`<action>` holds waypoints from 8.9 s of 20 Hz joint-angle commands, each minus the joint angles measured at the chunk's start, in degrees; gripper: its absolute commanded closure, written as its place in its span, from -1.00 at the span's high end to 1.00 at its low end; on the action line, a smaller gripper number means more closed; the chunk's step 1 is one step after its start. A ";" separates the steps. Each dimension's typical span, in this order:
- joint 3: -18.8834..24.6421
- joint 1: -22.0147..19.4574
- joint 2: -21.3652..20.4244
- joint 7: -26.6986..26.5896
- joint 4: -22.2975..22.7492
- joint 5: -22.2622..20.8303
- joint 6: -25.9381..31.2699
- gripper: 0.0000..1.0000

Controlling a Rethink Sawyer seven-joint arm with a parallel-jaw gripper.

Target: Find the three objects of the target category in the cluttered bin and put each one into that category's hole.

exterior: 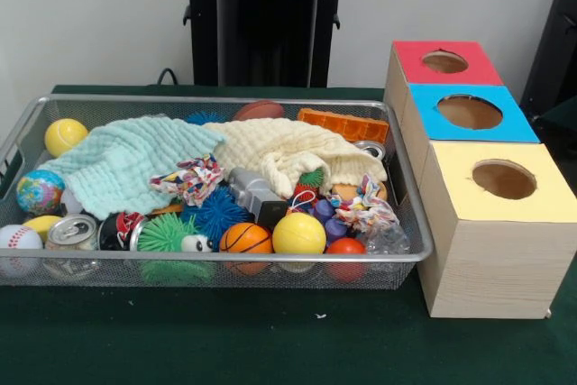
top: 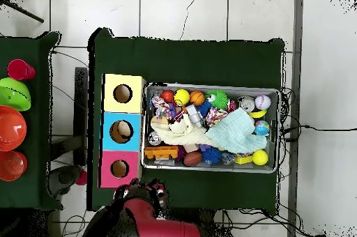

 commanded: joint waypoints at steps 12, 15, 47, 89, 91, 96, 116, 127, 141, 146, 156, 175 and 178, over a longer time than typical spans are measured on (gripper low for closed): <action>-1.31 -8.03 9.02 8.33 -7.78 -1.42 -7.72 1.00; -0.57 -9.21 10.05 8.63 -5.79 -1.34 -11.34 1.00; -0.99 -5.25 34.85 13.42 -3.21 1.38 -43.39 1.00; -2.29 -0.51 35.73 9.06 -23.75 8.86 -21.83 1.00; -1.94 -1.09 36.16 8.93 -24.58 8.48 -23.34 1.00; -0.68 -2.12 36.70 9.32 -24.50 7.20 -27.47 1.00; -3.11 2.86 40.76 14.08 -23.19 12.33 -37.95 1.00; 0.23 1.34 42.15 15.34 -22.23 12.67 -42.70 1.00; 2.41 -0.60 42.84 15.36 -22.01 11.27 -48.68 1.00; 2.39 -0.53 43.52 14.94 -22.23 11.29 -49.99 1.00; 4.93 -1.41 44.83 16.97 -22.07 11.28 -51.92 1.00; 23.05 -21.74 40.83 15.33 -15.78 -7.04 -51.11 1.00; 24.36 -23.46 40.47 14.78 -15.16 -8.10 -50.25 1.00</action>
